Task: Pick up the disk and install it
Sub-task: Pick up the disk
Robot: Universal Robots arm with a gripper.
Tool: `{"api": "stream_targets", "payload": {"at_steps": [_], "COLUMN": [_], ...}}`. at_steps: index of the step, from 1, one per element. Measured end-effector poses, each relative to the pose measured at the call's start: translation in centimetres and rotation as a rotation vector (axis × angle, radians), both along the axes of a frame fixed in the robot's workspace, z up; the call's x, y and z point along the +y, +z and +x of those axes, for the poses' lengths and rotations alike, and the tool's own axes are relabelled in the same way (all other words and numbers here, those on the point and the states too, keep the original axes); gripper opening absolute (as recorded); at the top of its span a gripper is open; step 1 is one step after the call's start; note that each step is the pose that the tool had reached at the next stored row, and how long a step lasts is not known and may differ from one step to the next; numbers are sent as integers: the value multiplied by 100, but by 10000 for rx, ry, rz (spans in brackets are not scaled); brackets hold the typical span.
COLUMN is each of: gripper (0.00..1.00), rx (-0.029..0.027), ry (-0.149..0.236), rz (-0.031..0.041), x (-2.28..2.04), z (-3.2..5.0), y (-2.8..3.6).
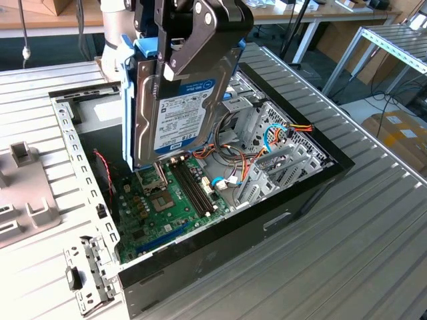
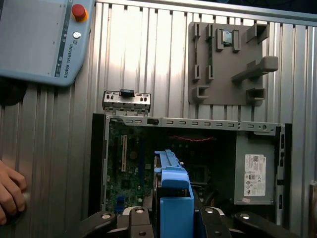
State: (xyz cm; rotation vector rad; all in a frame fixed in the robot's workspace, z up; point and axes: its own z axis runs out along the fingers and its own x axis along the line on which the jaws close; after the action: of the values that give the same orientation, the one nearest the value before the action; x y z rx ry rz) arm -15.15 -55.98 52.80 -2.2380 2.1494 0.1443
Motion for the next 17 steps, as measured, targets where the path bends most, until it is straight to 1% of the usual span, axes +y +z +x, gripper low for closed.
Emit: {"api": "stream_targets", "payload": {"at_steps": [5, 7, 8, 17], "gripper": [37, 37, 37, 37], "rx": [1, 3, 2, 5], "ry": [0, 0, 0, 0], "rz": [0, 0, 1, 0], "x": [0, -2, -2, -3], "z": [34, 129, 147, 232], "y": [-10, -39, -46, -68]}}
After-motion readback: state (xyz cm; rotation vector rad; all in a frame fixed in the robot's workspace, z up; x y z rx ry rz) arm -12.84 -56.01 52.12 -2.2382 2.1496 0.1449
